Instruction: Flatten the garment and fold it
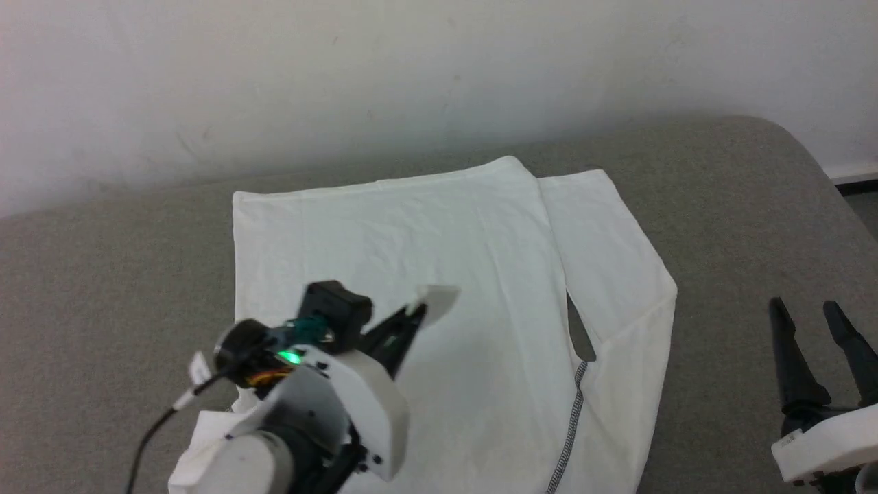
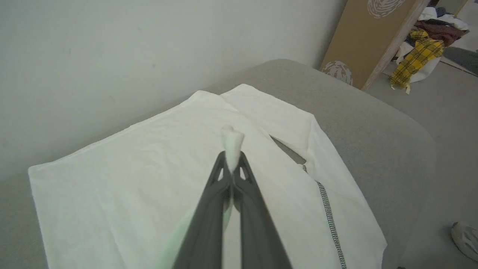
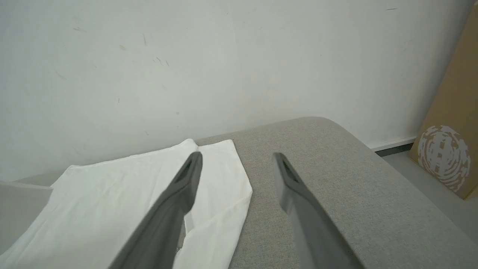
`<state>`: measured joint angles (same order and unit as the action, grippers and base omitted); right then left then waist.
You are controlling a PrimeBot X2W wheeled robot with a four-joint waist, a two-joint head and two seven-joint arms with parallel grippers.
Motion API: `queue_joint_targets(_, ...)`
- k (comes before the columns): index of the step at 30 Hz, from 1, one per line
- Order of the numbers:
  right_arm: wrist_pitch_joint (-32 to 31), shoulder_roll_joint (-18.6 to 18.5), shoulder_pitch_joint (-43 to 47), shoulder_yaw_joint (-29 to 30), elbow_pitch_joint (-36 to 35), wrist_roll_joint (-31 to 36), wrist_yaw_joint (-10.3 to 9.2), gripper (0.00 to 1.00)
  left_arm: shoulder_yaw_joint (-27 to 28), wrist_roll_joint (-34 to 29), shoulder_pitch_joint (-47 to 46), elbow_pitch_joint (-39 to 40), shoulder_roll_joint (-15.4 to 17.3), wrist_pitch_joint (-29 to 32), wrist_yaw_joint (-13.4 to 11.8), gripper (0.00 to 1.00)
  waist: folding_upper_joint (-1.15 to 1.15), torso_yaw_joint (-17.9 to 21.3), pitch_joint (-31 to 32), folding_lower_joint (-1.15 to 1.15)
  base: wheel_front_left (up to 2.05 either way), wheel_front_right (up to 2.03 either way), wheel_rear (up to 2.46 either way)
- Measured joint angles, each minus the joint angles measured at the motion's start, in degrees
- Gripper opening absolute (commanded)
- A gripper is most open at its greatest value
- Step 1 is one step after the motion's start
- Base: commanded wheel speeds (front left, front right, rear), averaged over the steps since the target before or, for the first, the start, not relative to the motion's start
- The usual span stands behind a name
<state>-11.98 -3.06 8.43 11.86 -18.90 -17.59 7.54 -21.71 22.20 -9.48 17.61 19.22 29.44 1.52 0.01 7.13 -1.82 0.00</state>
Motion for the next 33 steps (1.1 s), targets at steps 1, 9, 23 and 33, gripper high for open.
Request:
queue_joint_targets(1,0.00,0.01,-0.04,0.05,0.03,-0.12,0.00,1.00,-1.83,-0.10,-0.26,-0.80,-1.57,-0.05,0.37,0.00,0.00,0.17,-0.25,0.00,0.00,0.00,0.00)
queue_joint_targets(9,0.13,0.01,-1.38,-0.30,0.32,-0.59,0.00,1.00,-14.41,0.18,-3.14,-13.68,-14.12,-4.56,2.24,0.00,0.00,2.41,-2.55,0.01,0.00,0.00,0.00)
queue_joint_targets(23,0.68,0.01,-2.29,-1.46,2.37,-1.07,0.00,1.00,-27.93,1.52,-4.20,-33.98,-15.83,-13.16,5.00,1.00,0.00,4.40,-6.61,0.01,0.00,0.00,0.00)
queue_joint_targets(33,0.42,0.02,-2.24,-2.69,1.21,1.52,0.00,1.00,-20.64,2.54,-5.89,-23.48,-15.00,-33.64,2.24,1.00,0.00,1.39,-3.36,0.00,0.00,0.00,0.00)
